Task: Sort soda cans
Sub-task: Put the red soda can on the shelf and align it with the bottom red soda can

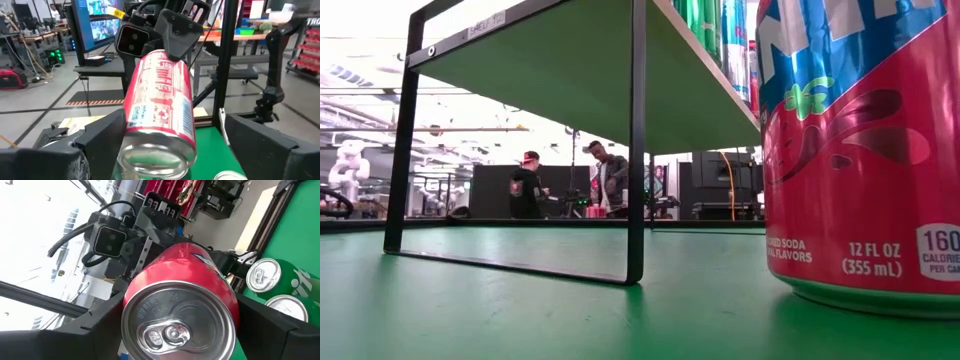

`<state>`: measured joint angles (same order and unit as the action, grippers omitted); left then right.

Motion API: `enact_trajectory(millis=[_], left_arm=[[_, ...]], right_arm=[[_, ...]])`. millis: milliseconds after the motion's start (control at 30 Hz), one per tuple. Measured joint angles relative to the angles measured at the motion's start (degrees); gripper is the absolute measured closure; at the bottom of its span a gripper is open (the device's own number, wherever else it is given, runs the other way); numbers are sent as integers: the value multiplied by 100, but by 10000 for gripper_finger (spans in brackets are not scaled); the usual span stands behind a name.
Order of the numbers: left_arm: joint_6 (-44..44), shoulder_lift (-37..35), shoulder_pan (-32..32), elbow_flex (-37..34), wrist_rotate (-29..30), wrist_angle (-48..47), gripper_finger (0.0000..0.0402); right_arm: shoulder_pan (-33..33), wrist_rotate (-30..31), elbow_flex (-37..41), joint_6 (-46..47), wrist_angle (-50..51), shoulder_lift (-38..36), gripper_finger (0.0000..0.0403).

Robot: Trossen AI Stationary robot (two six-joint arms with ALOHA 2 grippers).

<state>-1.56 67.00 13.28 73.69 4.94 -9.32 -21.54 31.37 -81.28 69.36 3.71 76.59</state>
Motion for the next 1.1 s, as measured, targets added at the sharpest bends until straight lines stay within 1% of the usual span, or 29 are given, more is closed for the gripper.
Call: enact_trajectory(millis=[167,367,500,633,800,933,1100], left_arm=[[-258,-5,-1,0,110,-82,59],[-521,0,-2,0,20,-320,59],[-542,1,-9,0,6,-601,58],[-529,7,-7,0,172,-613,59],[-525,7,-3,0,170,-777,59],[-532,7,-7,0,177,-781,59],[-693,7,-7,0,207,-792,86]], right_arm=[[20,-1,0,41,-298,175,105],[26,8,1,179,-455,374,105],[90,-3,2,129,-740,501,105],[133,-5,2,151,-1011,635,105],[140,2,2,51,-1303,760,105],[160,1,2,44,-1325,761,105],[195,-19,2,49,-1323,759,103]])
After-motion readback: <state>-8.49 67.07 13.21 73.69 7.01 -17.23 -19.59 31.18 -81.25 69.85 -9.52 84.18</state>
